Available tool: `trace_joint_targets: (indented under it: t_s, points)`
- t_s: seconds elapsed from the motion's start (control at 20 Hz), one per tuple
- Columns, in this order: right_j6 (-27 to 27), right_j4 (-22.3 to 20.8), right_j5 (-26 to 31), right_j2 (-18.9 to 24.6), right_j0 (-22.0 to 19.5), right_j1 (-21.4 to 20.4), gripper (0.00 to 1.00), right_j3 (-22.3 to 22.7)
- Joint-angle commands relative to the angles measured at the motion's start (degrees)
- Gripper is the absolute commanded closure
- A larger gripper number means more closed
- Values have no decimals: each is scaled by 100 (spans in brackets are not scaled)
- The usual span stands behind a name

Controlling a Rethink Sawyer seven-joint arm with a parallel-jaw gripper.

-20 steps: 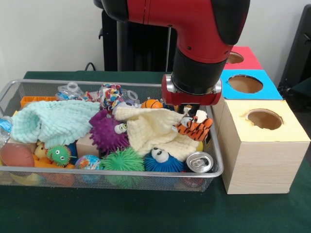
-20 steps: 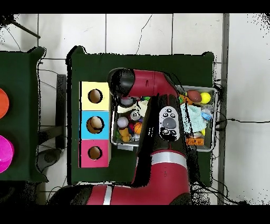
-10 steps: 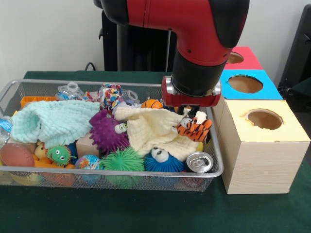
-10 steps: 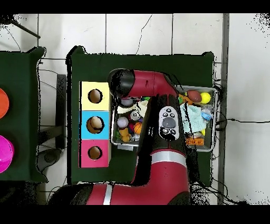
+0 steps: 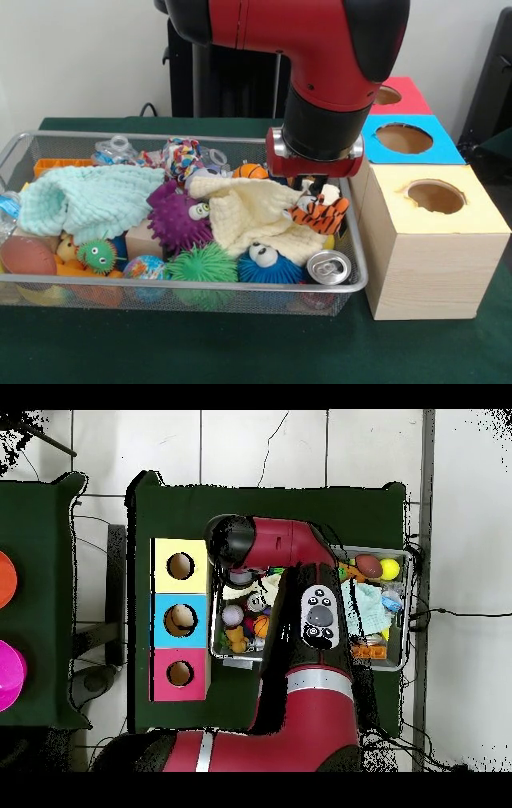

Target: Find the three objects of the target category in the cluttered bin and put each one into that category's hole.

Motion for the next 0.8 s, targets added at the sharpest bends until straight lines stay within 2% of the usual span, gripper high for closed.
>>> trace_joint_targets:
  t_s: [0.05,0.8]
  points:
    - [544,94,170,354,-13,144,100,379]
    - [569,81,43,349,-16,161,100,384]
